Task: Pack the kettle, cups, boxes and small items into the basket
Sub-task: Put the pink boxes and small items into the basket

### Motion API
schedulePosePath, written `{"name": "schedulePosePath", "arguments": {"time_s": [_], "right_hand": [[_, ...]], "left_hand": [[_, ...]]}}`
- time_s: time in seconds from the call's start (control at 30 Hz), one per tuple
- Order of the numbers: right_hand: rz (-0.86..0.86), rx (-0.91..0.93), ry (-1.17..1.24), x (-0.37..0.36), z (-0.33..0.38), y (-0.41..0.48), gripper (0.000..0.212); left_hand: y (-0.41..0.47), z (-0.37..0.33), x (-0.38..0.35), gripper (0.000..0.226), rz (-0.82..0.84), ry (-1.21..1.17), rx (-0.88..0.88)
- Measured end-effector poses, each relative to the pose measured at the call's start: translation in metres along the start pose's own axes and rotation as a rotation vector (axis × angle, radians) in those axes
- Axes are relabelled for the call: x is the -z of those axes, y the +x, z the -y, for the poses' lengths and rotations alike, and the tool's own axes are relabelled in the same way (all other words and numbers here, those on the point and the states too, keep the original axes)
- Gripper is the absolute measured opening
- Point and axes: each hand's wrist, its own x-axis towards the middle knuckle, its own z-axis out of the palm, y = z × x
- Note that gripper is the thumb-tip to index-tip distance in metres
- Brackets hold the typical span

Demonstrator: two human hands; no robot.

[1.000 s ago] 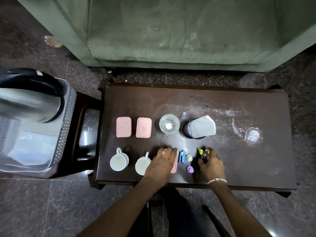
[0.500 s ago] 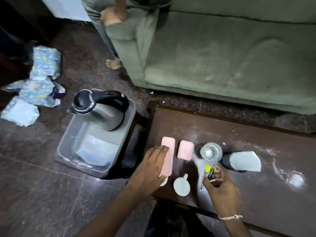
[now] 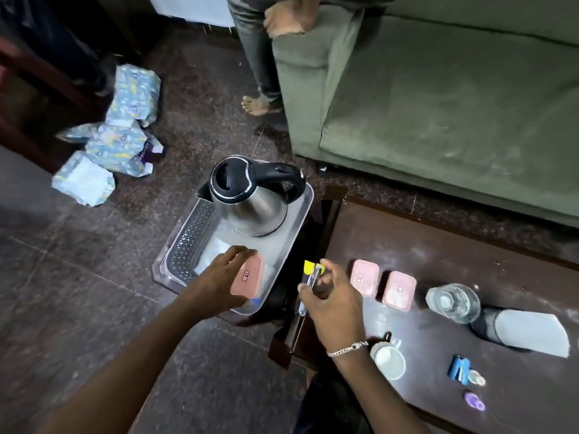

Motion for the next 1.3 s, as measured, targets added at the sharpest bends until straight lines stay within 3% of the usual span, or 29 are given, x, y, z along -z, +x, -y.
{"name": "schedulePosePath", "arguments": {"time_s": [0.33,0.5,0.8,1.3], "right_hand": [[0.082,-0.064,-0.123,-0.071,0.017,0.010,0.054],[0.172,-0.095,-0.241,-0.097,0.023,0.014,0.043],[0.202,-0.034,-0.482,-0.143,0.025,0.018,0.036],[0.231,0.021,-0.504,-0.146,0.018,0.020,0.047]], "left_hand": [[0.024,0.030,-0.022,0.105,0.123,-0.074,-0.115],[0.026,0.031,-0.020,0.107,0.131,-0.176,-0.076],[0.032,0.038,-0.022,0.076,0.065,-0.165,-0.175],[0.024,0.041,-0.015,0.101,0.120,-0.212,-0.166]]}}
